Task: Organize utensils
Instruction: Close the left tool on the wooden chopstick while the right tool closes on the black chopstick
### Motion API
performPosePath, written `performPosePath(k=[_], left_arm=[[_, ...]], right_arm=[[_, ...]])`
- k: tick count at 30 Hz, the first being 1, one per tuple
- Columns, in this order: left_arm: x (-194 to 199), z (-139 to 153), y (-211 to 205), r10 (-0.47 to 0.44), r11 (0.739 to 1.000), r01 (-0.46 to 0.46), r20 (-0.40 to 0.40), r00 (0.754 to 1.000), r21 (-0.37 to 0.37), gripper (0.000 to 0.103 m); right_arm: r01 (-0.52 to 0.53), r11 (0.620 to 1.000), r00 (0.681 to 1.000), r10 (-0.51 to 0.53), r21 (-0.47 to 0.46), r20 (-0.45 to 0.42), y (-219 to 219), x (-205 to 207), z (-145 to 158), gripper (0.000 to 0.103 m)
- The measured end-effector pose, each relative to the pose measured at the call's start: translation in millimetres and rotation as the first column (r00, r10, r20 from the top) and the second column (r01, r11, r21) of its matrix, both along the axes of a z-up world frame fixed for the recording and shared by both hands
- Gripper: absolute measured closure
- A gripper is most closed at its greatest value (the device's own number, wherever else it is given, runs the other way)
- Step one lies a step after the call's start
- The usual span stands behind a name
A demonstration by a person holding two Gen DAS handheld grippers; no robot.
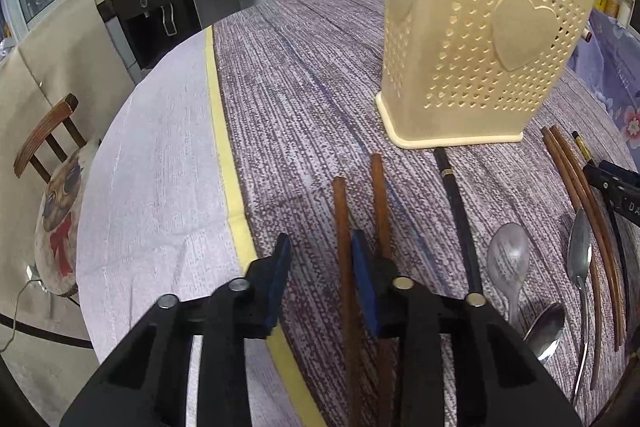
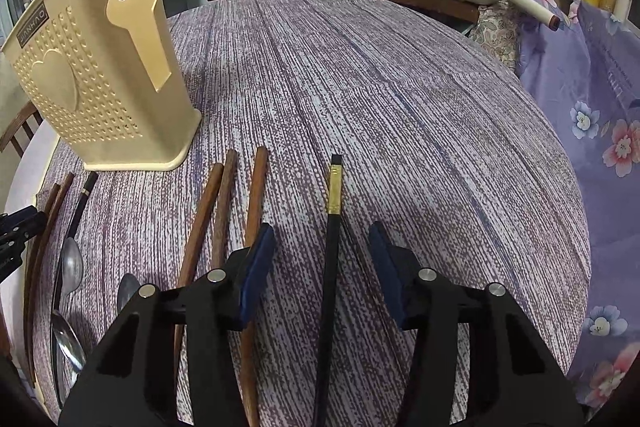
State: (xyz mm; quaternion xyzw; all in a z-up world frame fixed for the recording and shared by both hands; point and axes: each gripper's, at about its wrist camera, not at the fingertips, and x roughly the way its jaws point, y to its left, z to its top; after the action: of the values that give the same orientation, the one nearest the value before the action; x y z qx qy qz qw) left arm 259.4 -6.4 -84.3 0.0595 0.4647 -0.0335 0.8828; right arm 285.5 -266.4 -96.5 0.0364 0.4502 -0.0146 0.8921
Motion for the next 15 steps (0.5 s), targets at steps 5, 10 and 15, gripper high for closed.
performPosePath(k=[5,10,15], left_arm=[[-3,-1,-7,0.008,1.000,-0.008,0.011,1.000,0.005,0.092],[-5,-2,-13,0.010,1.000,-0.010,0.016,1.000,0.022,0.095],[-8,-2,-14,0.018,1.000,-0.019,0.018,1.000,0.008,0.096]], right_arm=[[0.020,1.000,1.000,-0.020,-0.002,0.009,-2,3,0,0.066],[0.014,1.000,1.000,-0.014,-0.003,0.016,-2,2,0,0.079],[-0.001,1.000,1.000,0.001,-0.005,0.019,0,3,-1,0.089]])
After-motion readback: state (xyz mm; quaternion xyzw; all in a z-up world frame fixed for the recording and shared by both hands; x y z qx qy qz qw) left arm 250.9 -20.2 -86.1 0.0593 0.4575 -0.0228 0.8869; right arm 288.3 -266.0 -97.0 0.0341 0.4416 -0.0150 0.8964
